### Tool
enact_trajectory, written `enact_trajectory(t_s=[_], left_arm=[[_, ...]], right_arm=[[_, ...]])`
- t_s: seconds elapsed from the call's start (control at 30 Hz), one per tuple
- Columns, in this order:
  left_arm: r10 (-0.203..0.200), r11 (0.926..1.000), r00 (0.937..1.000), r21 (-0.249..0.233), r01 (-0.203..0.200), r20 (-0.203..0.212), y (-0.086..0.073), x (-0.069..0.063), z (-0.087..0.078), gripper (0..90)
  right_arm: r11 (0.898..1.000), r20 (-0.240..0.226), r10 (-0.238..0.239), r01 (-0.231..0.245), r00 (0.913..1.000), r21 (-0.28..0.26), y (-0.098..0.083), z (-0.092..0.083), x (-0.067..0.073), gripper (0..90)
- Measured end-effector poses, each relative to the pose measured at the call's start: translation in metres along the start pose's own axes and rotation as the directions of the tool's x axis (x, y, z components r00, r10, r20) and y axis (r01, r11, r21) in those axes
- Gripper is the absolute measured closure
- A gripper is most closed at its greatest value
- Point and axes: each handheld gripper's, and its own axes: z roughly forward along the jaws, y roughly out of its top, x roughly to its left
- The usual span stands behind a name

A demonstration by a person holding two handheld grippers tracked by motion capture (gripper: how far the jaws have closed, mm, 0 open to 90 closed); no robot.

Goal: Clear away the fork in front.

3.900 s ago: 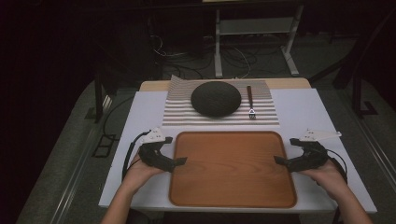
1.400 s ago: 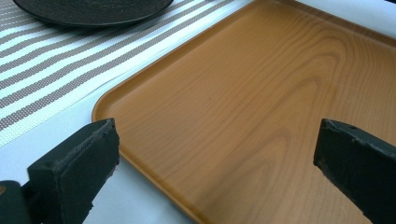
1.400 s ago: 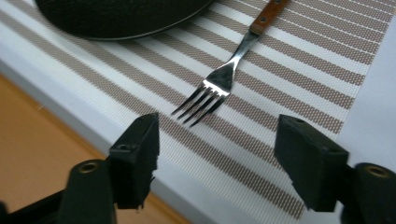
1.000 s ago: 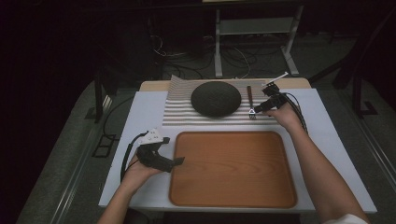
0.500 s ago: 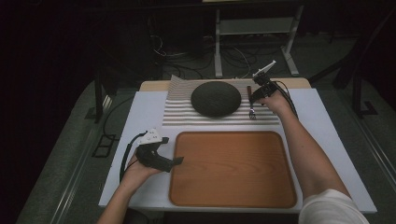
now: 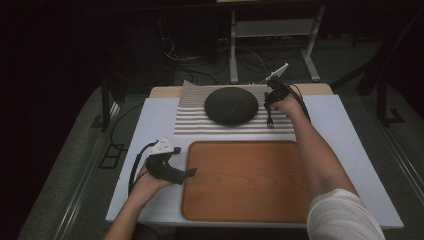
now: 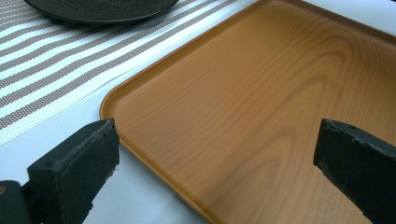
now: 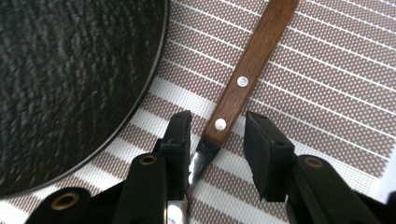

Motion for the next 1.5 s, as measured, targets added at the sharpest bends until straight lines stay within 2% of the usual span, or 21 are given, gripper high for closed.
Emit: enact_trajectory(t_s=[0.23, 0.37, 0.57, 0.7, 0.8, 1.0, 1.5], left_arm=[[-0.001, 1.0, 1.0, 0.002, 0.001, 0.001, 0.0, 0.0, 0.0, 0.0], [0.0, 1.0, 1.0, 0.003, 0.0, 0.0, 0.0, 0.001, 0.0, 0.0], [0.001, 1.0, 1.0, 0.007, -0.001, -0.004, 0.0, 0.0, 0.0, 0.0], [0.001, 1.0, 1.0, 0.006, -0.001, -0.004, 0.0, 0.0, 0.0, 0.0], [0.002, 1.0, 1.0, 0.006, -0.002, -0.005, 0.0, 0.001, 0.0, 0.0], [0.002, 1.0, 1.0, 0.005, -0.002, -0.004, 0.0, 0.0, 0.0, 0.0], [0.002, 1.0, 1.0, 0.0, -0.002, -0.004, 0.0, 0.0, 0.0, 0.0]], right_arm=[[1.0, 0.01, 0.009, -0.01, 0.9999, 0.023, 0.003, 0.011, 0.0, 63.5], [0.999, 0.024, 0.0, -0.001, 0.9997, 0.033, 0.004, 0.011, 0.001, 64.3], [0.998, 0.055, -0.026, 0.023, 0.9981, 0.059, 0.005, 0.011, 0.004, 70.0], [0.998, 0.06, -0.026, 0.023, 0.9979, 0.063, 0.005, 0.011, 0.005, 70.6], [0.998, 0.067, -0.025, 0.021, 0.9974, 0.066, 0.005, 0.01, 0.004, 76.0], [0.998, 0.072, -0.032, 0.027, 0.9969, 0.064, 0.005, 0.011, 0.005, 76.5], [0.999, 0.006, -0.023, 0.023, 0.9997, 0.038, -0.004, 0.0, -0.004, 77.1]])
